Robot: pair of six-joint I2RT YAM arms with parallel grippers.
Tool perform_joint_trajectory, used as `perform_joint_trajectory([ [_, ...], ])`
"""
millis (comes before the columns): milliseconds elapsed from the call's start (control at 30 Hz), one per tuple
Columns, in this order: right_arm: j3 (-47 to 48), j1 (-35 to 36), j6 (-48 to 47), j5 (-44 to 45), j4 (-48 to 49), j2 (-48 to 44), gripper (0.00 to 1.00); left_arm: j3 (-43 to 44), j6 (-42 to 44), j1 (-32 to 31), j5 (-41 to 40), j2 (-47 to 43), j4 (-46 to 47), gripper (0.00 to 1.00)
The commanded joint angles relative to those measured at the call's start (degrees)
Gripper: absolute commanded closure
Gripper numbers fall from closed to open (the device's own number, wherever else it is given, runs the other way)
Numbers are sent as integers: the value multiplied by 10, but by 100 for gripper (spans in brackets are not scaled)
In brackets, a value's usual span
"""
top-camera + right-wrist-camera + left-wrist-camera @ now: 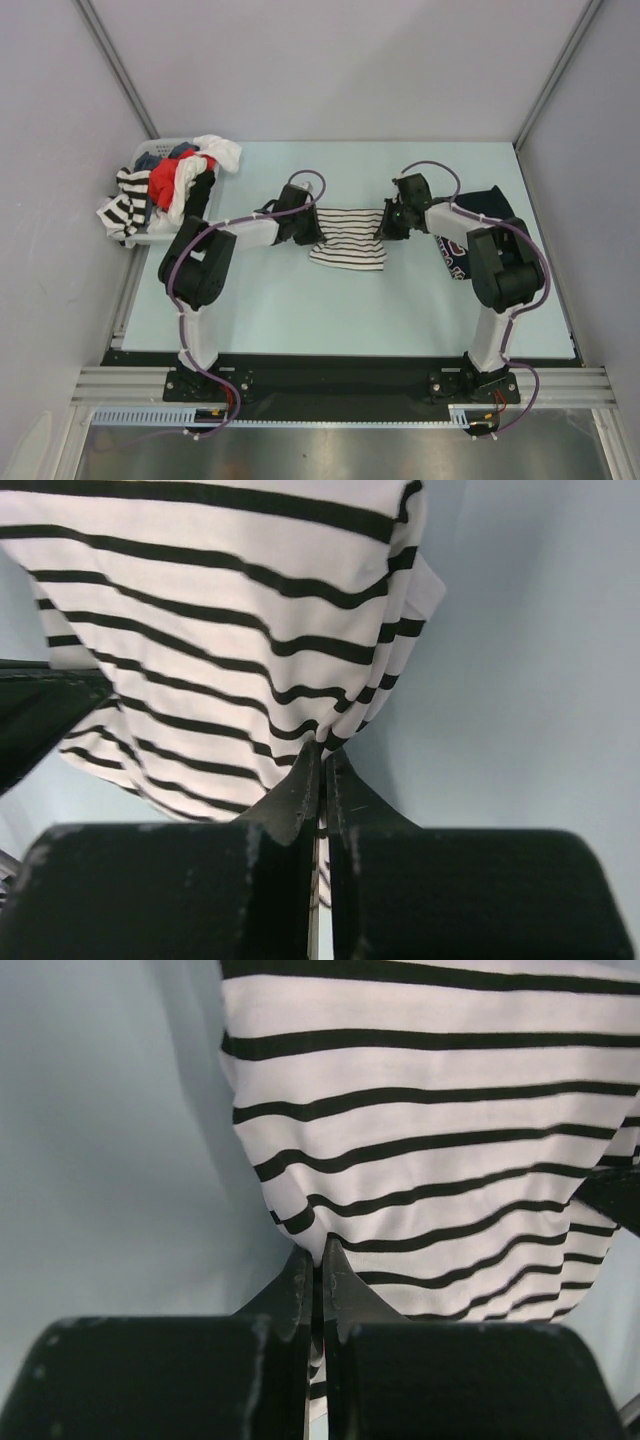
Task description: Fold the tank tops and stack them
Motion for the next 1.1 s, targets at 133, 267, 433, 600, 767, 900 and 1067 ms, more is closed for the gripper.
perform_joint_trajectory([
  [133,-37,-33,7,26,4,-110,100,104,16,-61,22,18,42,100],
  [267,-44,-61,10,26,-5,-126,100,173,11,-80,29,61,61,100],
  [433,-39,-84,3,28,-14,-140,100,245,-13,-96,50,126,74,100],
  [600,-31,-115,-3,38,-31,-159,100,326,13,-119,34,167,78,100],
  [767,-40,-146,-2,41,-37,-199,100,346,-12,-125,25,175,131,100],
  [900,-54,-178,2,37,-43,-234,100,392,-22,-141,26,204,164,100],
  [1067,-88,-240,13,18,-40,-289,100,570,-54,-161,48,314,160,100],
])
